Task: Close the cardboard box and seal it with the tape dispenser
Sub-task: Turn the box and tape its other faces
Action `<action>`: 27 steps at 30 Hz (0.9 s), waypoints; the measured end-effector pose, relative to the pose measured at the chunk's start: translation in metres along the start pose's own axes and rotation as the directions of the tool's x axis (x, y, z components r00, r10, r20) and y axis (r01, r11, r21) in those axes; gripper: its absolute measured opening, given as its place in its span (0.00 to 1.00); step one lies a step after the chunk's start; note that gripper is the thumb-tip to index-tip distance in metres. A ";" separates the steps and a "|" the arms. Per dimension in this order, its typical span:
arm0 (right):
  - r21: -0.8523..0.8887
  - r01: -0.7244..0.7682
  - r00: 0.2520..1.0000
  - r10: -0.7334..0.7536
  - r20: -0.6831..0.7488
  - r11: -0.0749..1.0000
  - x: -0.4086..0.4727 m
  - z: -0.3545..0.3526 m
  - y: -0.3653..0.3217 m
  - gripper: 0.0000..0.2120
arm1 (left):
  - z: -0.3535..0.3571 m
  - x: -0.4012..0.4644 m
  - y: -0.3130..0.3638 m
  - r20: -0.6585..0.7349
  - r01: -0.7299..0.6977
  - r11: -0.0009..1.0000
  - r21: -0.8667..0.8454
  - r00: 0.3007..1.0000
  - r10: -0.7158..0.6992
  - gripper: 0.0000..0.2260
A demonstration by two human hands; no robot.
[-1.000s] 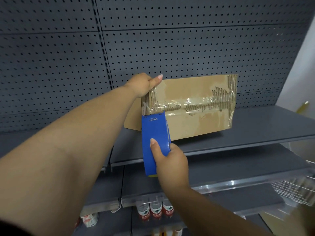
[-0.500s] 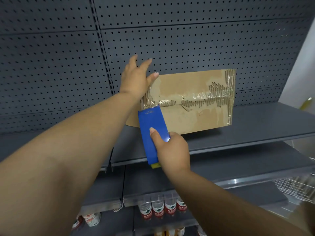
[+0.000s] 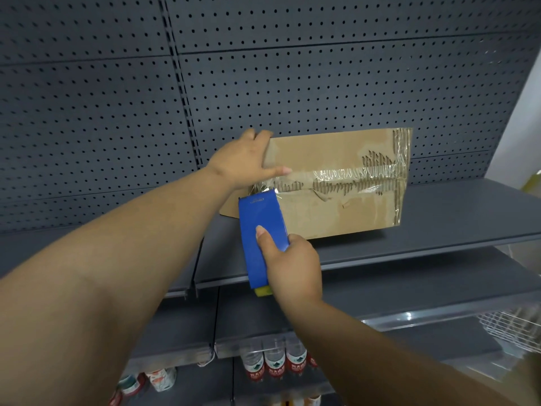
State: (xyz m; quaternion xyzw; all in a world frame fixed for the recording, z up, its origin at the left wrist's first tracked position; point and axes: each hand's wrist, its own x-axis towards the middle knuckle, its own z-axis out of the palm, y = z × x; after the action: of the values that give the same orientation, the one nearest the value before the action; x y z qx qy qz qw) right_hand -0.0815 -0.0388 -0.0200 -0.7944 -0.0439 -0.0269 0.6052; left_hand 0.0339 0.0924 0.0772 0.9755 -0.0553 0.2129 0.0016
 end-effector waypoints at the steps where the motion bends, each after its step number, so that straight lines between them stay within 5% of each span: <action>1: 0.013 -0.004 1.000 0.004 0.004 1.000 -0.001 0.003 0.001 0.21 | 0.001 0.000 0.001 0.001 0.011 1.000 0.011 1.000 -0.011 0.38; 27: 0.061 -0.005 1.000 0.006 -0.019 0.998 0.027 0.012 -0.014 0.22 | 0.000 0.047 0.002 0.008 0.155 0.988 0.016 0.988 -0.155 0.36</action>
State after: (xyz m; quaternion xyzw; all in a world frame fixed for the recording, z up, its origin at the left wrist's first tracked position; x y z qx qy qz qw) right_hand -0.0558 -0.0229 -0.0074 -0.7753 -0.0367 -0.0313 0.6298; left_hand 0.0767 0.0853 0.0964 0.9778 0.0225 0.2081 0.0105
